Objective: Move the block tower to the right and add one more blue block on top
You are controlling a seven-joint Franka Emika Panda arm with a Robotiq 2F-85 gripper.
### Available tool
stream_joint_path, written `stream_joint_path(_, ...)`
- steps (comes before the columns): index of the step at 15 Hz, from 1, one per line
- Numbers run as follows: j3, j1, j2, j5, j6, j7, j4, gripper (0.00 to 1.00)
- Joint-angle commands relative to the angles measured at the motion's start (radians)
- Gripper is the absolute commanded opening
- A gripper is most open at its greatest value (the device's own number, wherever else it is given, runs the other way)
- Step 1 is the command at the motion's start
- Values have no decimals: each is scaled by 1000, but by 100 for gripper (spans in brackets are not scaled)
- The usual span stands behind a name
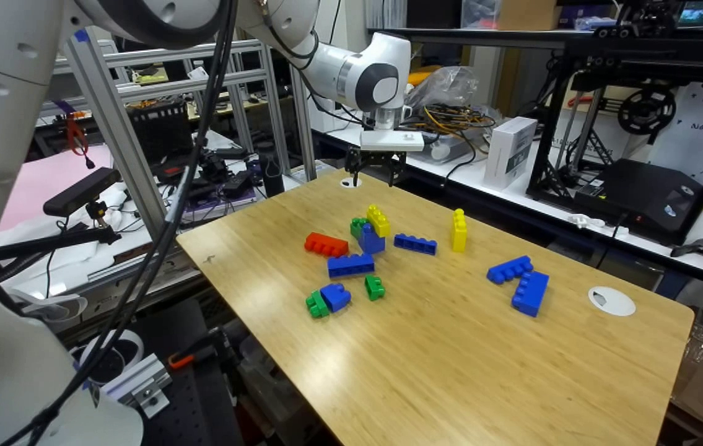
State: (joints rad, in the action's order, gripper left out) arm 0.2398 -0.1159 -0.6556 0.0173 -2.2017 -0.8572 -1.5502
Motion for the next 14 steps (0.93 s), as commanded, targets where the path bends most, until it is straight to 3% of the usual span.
stream_joint_path(1,17,-12,-59,-29,23,-58,74,100)
stream_joint_path(14,13,-53,-198,-125,41,-174,192,100)
